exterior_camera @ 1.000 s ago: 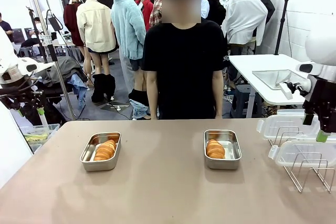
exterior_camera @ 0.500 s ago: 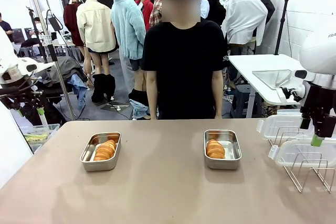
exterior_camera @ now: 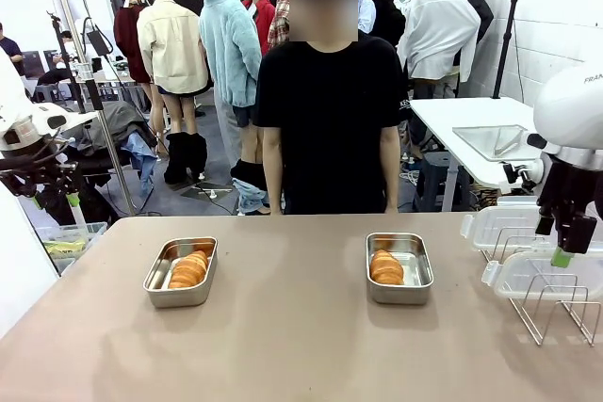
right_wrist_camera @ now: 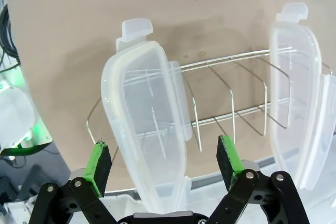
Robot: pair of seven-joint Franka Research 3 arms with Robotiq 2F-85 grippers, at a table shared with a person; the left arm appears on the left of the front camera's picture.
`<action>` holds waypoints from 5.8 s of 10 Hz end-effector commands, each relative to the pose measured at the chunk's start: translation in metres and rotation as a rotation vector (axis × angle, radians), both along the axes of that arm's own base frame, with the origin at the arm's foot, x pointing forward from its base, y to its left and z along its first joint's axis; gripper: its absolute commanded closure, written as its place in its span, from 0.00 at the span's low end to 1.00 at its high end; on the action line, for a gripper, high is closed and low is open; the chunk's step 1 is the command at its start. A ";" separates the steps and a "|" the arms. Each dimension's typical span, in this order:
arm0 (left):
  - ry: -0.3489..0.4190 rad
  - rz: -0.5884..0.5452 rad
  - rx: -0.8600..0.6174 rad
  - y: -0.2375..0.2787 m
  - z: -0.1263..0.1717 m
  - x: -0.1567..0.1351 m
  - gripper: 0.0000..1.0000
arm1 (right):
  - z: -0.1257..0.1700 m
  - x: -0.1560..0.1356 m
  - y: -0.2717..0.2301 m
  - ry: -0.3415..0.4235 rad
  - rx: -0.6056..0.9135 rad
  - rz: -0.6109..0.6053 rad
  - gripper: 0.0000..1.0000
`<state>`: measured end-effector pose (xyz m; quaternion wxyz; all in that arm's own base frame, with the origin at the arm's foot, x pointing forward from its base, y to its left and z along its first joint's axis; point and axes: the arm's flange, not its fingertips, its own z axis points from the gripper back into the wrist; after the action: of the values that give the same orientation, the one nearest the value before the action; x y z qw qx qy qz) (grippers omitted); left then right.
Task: Place the bread in airtight containers.
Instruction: Pick up one Airtight Container lid and hand it to the human, then release when the human grabs the Airtight Container lid, then pick up one Airtight Container lid and hand it to the human.
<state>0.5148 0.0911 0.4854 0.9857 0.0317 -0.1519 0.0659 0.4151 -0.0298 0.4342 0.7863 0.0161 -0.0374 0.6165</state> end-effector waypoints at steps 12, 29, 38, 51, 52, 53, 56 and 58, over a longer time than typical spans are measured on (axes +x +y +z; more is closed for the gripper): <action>-0.001 0.021 0.014 -0.001 0.001 0.000 0.33 | -0.003 0.010 -0.004 0.001 0.020 -0.055 1.00; -0.001 0.021 0.014 -0.001 0.001 0.000 0.33 | 0.211 0.045 0.038 0.056 0.138 -0.302 1.00; -0.001 0.021 0.014 -0.001 0.001 0.000 0.33 | 0.158 0.228 0.101 0.159 0.672 -0.966 1.00; -0.001 0.021 0.014 -0.001 0.001 0.000 0.33 | 0.142 0.230 0.097 0.151 0.636 -0.954 1.00; -0.001 0.021 0.014 -0.001 0.001 0.000 0.33 | 0.142 0.230 0.097 0.151 0.636 -0.954 1.00; -0.001 0.021 0.014 -0.001 0.001 0.000 0.33 | 0.142 0.230 0.097 0.151 0.636 -0.954 1.00; -0.001 0.021 0.014 -0.001 0.001 0.000 0.33 | 0.154 0.216 0.082 0.125 0.614 -0.890 0.62; -0.001 0.021 0.014 -0.001 0.001 0.000 0.33 | 0.164 0.190 0.070 0.108 0.557 -0.800 0.24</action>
<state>0.5149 0.0913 0.4852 0.9857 0.0317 -0.1517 0.0660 0.6253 0.0483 0.5996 0.9295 0.2597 -0.1694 0.2000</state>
